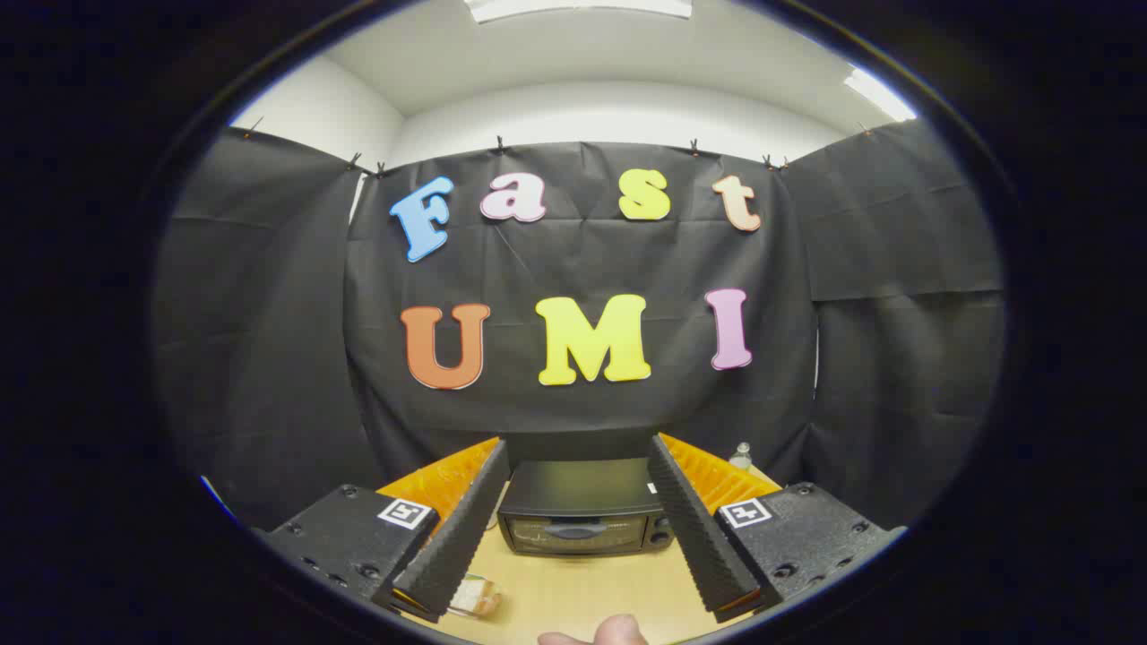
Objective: Open the toaster oven, put the food inside, and close the toaster oven door.
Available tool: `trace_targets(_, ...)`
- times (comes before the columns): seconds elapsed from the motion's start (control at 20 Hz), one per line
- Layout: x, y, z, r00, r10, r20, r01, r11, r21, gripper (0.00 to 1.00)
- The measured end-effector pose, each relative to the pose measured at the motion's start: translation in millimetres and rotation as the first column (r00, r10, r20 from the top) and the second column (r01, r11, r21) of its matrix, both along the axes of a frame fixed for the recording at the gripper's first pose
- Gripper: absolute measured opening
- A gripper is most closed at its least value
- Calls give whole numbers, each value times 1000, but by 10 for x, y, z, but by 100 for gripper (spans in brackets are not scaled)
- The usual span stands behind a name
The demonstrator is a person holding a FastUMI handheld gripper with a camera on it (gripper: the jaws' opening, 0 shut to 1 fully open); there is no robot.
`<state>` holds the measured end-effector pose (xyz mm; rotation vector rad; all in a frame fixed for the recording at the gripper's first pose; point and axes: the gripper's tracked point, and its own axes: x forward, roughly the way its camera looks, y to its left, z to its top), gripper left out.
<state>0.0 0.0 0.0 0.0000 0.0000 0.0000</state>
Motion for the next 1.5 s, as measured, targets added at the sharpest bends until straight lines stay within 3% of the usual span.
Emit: trace_targets(1.5,131,-397,-175,999,-5,-43,7,999,38,100)
